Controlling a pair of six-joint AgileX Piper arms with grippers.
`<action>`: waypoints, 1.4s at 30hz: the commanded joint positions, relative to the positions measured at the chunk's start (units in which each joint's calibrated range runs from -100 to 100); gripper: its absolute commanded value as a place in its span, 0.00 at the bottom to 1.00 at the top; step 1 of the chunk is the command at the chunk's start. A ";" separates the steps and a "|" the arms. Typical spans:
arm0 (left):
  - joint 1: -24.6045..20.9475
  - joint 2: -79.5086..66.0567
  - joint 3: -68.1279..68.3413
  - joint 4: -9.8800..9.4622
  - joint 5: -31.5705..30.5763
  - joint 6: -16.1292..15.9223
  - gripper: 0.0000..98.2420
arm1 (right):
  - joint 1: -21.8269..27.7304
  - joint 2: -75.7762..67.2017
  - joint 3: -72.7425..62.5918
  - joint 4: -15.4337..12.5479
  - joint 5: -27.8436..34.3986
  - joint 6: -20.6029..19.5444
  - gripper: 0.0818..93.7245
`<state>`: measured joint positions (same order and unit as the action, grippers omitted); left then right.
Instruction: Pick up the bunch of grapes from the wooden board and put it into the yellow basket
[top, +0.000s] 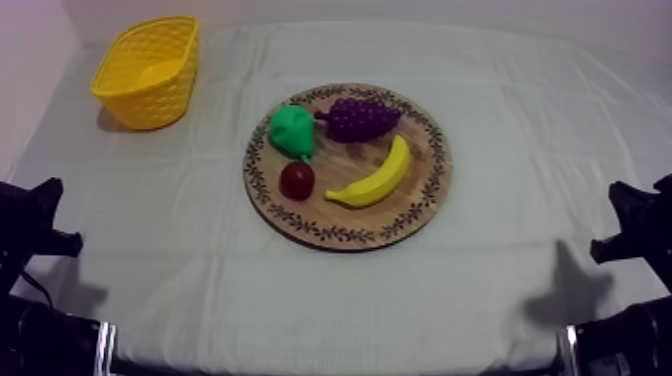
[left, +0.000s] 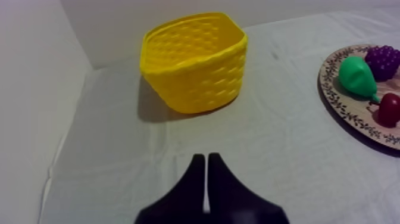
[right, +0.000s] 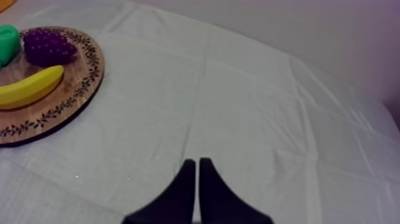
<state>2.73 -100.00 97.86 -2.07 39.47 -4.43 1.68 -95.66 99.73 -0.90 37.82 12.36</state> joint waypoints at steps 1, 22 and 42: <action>-0.09 0.00 1.92 -0.11 -6.81 5.24 0.00 | 0.00 -0.01 0.04 0.00 0.01 0.02 0.00; 0.21 1.64 -0.75 -0.81 -8.39 7.11 0.00 | 0.00 -0.01 0.04 0.00 0.01 0.02 0.00; 7.69 34.90 -46.37 -0.14 -0.36 2.56 0.00 | 0.00 -0.01 0.04 0.00 0.01 0.02 0.00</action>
<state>10.22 -68.95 58.91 -2.43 37.69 -0.91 1.68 -95.66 99.73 -0.90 37.82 12.41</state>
